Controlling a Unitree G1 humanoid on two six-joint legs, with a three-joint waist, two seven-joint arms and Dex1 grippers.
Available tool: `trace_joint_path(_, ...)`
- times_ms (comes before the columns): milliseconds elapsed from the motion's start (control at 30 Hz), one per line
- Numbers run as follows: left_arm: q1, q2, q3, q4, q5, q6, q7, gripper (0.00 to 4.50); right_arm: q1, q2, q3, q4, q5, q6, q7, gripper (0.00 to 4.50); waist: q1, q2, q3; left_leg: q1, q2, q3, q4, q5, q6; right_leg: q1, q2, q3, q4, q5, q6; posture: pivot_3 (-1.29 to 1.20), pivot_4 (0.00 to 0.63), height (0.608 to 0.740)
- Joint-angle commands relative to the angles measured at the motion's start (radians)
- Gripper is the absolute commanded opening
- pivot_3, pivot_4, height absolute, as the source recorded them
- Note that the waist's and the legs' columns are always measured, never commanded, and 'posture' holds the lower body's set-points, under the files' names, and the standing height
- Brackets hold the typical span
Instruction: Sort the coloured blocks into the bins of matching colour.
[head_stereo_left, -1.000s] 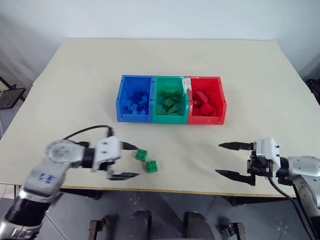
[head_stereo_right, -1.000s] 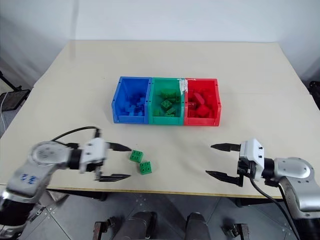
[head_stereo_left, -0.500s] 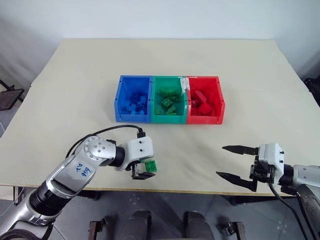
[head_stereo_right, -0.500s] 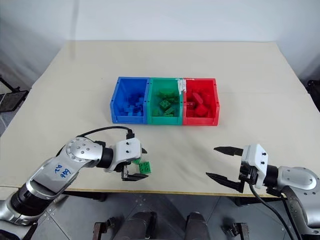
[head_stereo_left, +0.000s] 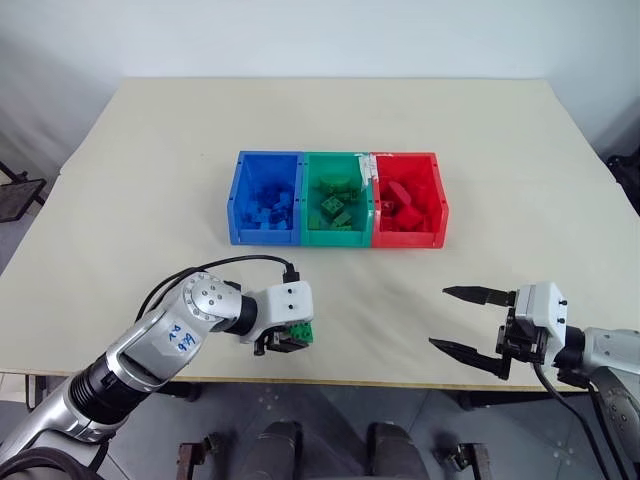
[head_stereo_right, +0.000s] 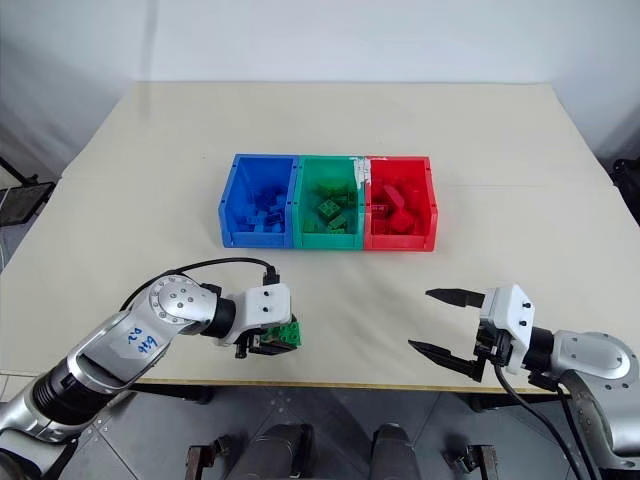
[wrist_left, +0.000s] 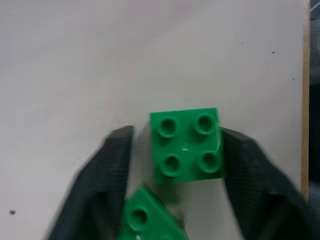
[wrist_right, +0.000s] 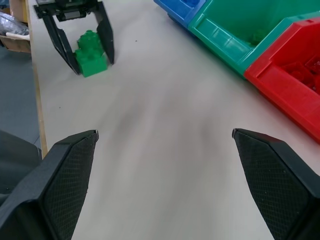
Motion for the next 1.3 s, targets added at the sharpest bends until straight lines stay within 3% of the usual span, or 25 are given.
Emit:
trace_joint_path(33,0.000,0.004,-0.018,0.016,0.016,-0.014,-0.014,1.46,-0.008,-0.004,-0.012,-0.039,0.016,0.000,-0.001,4.50,0.000,0.000,0.000,0.000,0.000,0.000,0.000,0.000,0.000,0.000,0.000,0.000,0.000,0.000,0.000,0.00,0.150,0.740)
trace_joint_path(167,-0.008,-0.047,0.025,0.046,-0.017,-0.025,-0.001,1.47,-0.004,0.001,-0.021,-0.051,0.023,0.010,-0.012,4.50,0.001,0.000,0.000,0.000,0.000,0.000,0.000,0.000,0.000,0.000,0.000,0.000,0.000,0.000,0.000,0.00,0.150,0.740)
trace_joint_path(400,-0.123,-0.289,0.280,0.263,-0.097,-0.280,0.120,1.47,0.056,0.074,-0.114,-0.121,0.085,0.038,-0.133,4.50,0.011,-0.002,0.001,-0.001,0.000,-0.002,0.003,0.000,0.000,0.001,-0.001,-0.001,0.001,0.000,0.001,0.00,0.150,0.740)
trace_joint_path(633,-0.391,-0.422,0.310,0.719,0.049,-0.492,0.319,1.47,0.116,0.192,-0.191,-0.197,0.079,0.001,-0.282,4.50,0.004,-0.002,0.001,0.000,-0.003,0.000,0.002,0.000,0.000,0.001,0.000,-0.001,0.001,0.001,0.001,0.00,0.150,0.740)
trace_joint_path(800,-0.500,-0.488,0.313,0.954,0.068,-0.604,0.320,1.47,0.120,0.205,-0.196,-0.206,0.057,-0.024,-0.313,4.50,-0.002,-0.002,0.001,-0.001,-0.003,0.000,0.001,0.000,0.000,0.000,0.000,-0.001,0.004,0.001,0.002,0.00,0.150,0.740)
trace_joint_path(967,-0.511,-0.502,0.325,0.962,0.043,-0.613,0.256,3.10,0.114,0.200,-0.193,-0.207,0.059,-0.027,-0.315,4.50,-0.002,-0.002,0.001,-0.001,-0.003,0.000,0.000,0.000,0.000,-0.001,0.000,-0.001,0.004,0.001,0.002,0.00,0.150,0.740)
trace_joint_path(1100,-0.404,-0.424,0.373,0.832,-0.017,-0.557,0.168,4.32,0.070,0.181,-0.167,-0.175,0.057,-0.028,-0.282,4.50,-0.013,-0.002,0.001,0.000,-0.003,0.000,0.001,0.000,0.000,-0.001,0.000,-0.001,0.005,0.001,0.002,0.00,0.150,0.740)
trace_joint_path(1200,-0.278,-0.347,0.436,0.753,-0.091,-0.638,0.055,4.32,0.023,0.161,-0.138,-0.137,0.058,-0.025,-0.242,4.50,-0.030,-0.001,0.000,0.001,-0.002,0.001,-0.001,0.000,0.000,-0.001,0.000,-0.001,0.005,0.001,0.001,0.00,0.150,0.740)
trace_joint_path(1300,-0.123,-0.260,0.533,0.714,-0.179,-0.860,-0.112,4.32,-0.031,0.137,-0.097,-0.091,0.051,-0.026,-0.183,4.50,-0.036,-0.001,0.000,0.001,0.000,0.001,-0.001,0.000,0.000,-0.001,0.000,-0.001,0.005,0.001,0.001,0.00,0.150,0.740)
